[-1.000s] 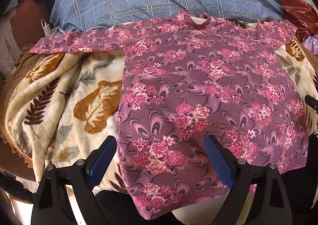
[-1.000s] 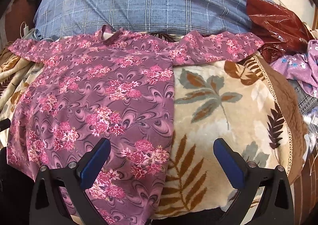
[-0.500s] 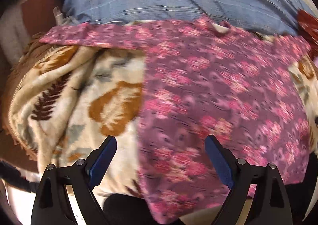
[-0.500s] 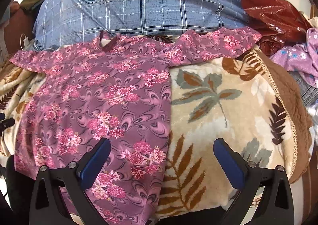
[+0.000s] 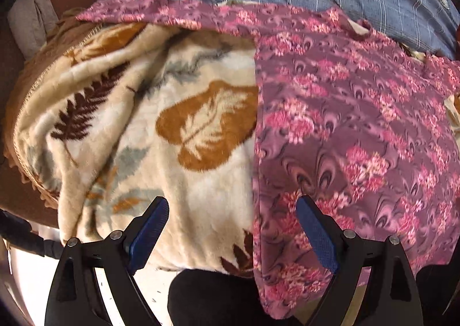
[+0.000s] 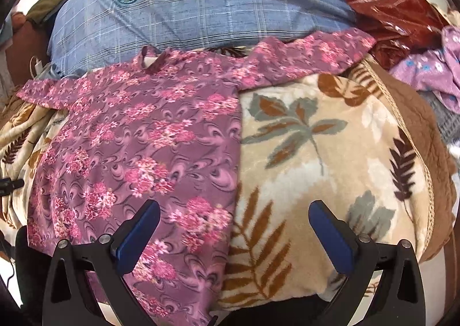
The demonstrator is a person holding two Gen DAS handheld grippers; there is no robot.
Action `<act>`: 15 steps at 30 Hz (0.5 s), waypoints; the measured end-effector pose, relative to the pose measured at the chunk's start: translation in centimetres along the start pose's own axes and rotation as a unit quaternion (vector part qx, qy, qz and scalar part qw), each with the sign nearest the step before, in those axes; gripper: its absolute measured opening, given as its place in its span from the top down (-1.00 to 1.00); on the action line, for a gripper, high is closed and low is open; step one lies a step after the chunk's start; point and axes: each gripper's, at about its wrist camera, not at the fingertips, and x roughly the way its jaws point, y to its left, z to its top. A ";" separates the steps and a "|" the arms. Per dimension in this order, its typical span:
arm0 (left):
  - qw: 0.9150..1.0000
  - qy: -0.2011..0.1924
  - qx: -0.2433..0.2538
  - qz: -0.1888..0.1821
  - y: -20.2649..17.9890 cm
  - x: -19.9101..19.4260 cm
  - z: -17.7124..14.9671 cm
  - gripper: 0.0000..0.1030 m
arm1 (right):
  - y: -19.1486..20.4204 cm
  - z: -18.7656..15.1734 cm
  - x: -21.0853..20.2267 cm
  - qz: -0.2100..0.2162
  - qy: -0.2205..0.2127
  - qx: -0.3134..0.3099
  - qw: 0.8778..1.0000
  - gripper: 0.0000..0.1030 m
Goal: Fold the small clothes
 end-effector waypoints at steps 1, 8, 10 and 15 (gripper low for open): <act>1.000 0.001 0.003 0.001 0.1 0.2 0.0 -0.75 | -0.4 -0.2 -0.2 -0.003 -0.001 0.002 1.000 -0.99; 1.000 0.009 0.014 -0.006 0.2 0.7 -0.6 -0.76 | -0.2 -1.8 0.7 0.031 0.041 -0.010 0.999 -0.99; 0.999 0.026 0.014 -0.015 0.5 1.3 -1.0 -0.76 | 0.4 -2.8 1.7 0.042 0.062 -0.015 0.997 -0.98; 0.997 0.067 0.038 -0.025 0.4 3.0 -2.2 -0.75 | 1.8 -4.6 3.5 0.074 0.095 -0.023 0.992 -0.75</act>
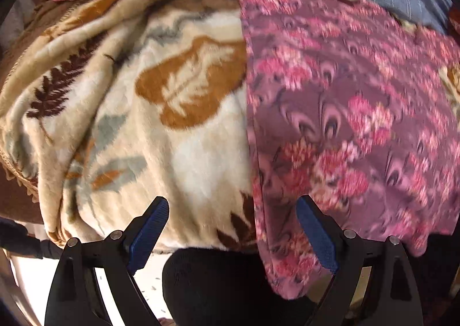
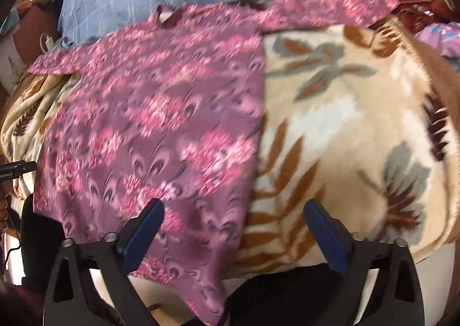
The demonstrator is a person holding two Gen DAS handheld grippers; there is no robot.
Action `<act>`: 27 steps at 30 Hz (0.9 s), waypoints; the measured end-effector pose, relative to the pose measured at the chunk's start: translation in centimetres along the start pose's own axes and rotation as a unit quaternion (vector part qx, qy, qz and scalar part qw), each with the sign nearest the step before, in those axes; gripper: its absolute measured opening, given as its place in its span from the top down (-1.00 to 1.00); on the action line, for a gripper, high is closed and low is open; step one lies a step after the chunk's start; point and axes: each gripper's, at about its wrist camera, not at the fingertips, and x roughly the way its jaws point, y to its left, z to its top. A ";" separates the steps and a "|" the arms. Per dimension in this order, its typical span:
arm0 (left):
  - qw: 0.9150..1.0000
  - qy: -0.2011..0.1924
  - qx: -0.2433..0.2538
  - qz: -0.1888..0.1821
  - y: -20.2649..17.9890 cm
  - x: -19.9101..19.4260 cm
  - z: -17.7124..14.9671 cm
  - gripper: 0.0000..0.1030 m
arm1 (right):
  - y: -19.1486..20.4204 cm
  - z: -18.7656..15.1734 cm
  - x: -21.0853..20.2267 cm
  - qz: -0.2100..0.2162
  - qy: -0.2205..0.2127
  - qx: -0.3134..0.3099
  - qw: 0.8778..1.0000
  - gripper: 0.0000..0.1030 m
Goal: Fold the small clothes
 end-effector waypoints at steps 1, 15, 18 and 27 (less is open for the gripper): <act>1.000 0.009 0.007 0.003 -0.3 0.5 -0.1 -0.75 | 0.3 -0.2 0.6 0.009 0.007 -0.004 1.000 -0.59; 0.998 0.051 0.012 -0.021 -1.0 1.3 0.4 0.67 | -2.2 0.1 -3.6 0.012 -0.079 -0.001 0.997 0.93; 0.998 0.061 0.003 -0.016 -0.5 1.7 0.3 0.67 | -4.6 0.3 -3.3 0.011 -0.068 0.028 0.997 0.93; 1.000 0.012 0.009 -0.021 1.0 -1.0 2.7 0.36 | -5.0 2.8 -2.7 0.079 -0.064 0.065 0.993 0.53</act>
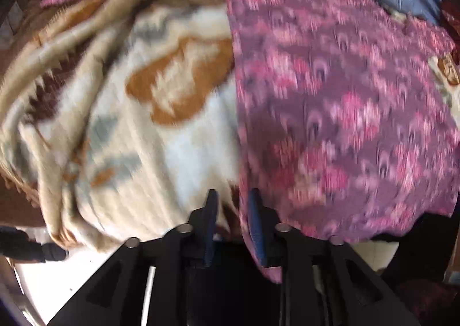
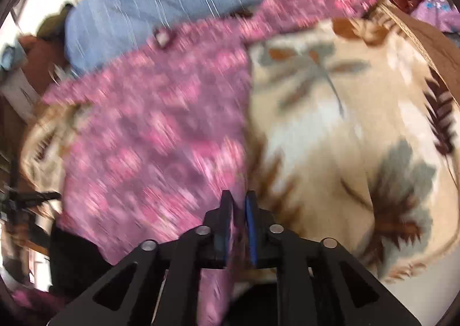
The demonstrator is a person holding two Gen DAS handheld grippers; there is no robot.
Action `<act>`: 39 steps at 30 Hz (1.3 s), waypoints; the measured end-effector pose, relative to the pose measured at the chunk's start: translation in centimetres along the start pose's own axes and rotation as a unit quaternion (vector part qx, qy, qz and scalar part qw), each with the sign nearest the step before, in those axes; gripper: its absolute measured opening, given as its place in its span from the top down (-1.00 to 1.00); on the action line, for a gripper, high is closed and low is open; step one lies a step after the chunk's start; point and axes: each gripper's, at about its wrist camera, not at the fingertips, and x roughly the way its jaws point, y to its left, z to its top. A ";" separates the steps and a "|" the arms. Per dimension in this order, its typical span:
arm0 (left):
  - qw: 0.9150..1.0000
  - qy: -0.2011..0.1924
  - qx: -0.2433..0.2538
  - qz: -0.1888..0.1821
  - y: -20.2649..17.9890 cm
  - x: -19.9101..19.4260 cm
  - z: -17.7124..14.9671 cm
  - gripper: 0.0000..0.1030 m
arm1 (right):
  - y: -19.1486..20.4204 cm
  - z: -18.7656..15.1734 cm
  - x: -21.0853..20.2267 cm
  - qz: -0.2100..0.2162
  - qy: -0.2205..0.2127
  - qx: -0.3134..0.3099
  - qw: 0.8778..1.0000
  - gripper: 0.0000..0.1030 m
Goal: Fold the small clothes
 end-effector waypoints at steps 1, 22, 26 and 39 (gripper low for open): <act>1.000 -0.012 -0.005 -0.005 0.4 -0.3 0.9 0.10 | 0.0 1.3 0.0 0.006 -0.019 0.008 1.000 0.26; 0.999 0.013 -0.043 0.002 -2.6 7.2 12.1 -0.12 | 1.3 14.2 11.4 -0.054 -0.025 -0.113 0.992 0.90; 0.998 0.018 -0.058 0.010 -2.1 8.3 12.6 -0.15 | -2.6 15.7 11.5 -0.069 -0.025 -0.054 0.996 0.94; 0.996 -0.062 -0.030 -0.057 -7.2 2.9 15.7 -0.20 | -9.9 18.5 6.2 -0.038 -0.086 0.086 0.992 0.37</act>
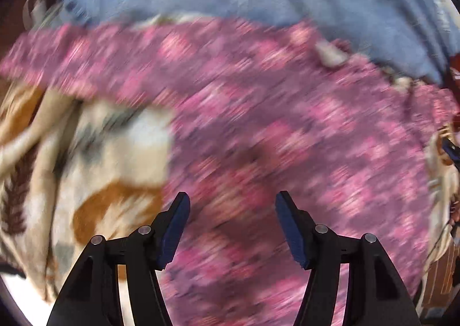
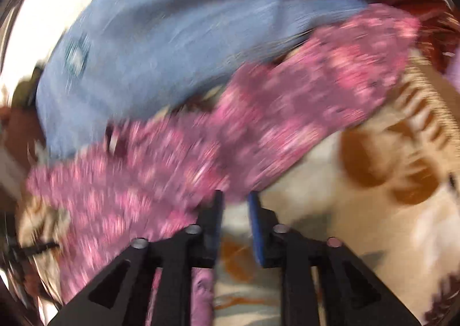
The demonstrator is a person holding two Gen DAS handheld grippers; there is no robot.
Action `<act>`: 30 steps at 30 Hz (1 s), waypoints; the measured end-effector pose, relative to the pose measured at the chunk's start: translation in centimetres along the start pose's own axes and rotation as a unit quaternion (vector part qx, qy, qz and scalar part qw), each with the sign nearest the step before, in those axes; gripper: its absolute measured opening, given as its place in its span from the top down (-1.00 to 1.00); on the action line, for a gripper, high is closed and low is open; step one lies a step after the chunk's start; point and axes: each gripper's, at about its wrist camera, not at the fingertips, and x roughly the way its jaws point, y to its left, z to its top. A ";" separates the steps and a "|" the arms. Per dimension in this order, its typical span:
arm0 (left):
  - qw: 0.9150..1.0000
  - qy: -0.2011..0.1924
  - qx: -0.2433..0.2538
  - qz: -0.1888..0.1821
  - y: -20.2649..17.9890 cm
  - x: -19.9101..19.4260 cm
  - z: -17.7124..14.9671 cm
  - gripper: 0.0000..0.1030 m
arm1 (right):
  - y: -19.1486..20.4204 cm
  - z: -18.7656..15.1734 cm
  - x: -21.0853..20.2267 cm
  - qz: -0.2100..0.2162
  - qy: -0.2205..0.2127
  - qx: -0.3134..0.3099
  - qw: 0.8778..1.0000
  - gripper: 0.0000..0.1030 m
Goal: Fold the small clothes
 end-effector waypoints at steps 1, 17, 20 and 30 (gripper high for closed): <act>1.000 -0.006 0.007 -0.013 -1.4 0.1 0.9 -0.20 | -0.7 0.9 -0.5 -0.015 -0.011 0.012 1.000 0.28; 0.998 0.064 -0.028 -0.006 -6.7 14.6 12.9 -0.20 | -3.9 4.1 7.5 -0.033 0.033 0.075 0.996 -0.26; 0.997 0.071 -0.036 0.002 -6.5 16.4 13.5 -0.20 | -2.6 3.8 8.7 -0.035 0.048 0.049 0.997 0.33; 0.997 0.033 -0.011 0.071 -8.1 18.2 14.1 -0.39 | -7.5 3.9 7.1 -0.071 0.040 0.063 0.995 0.88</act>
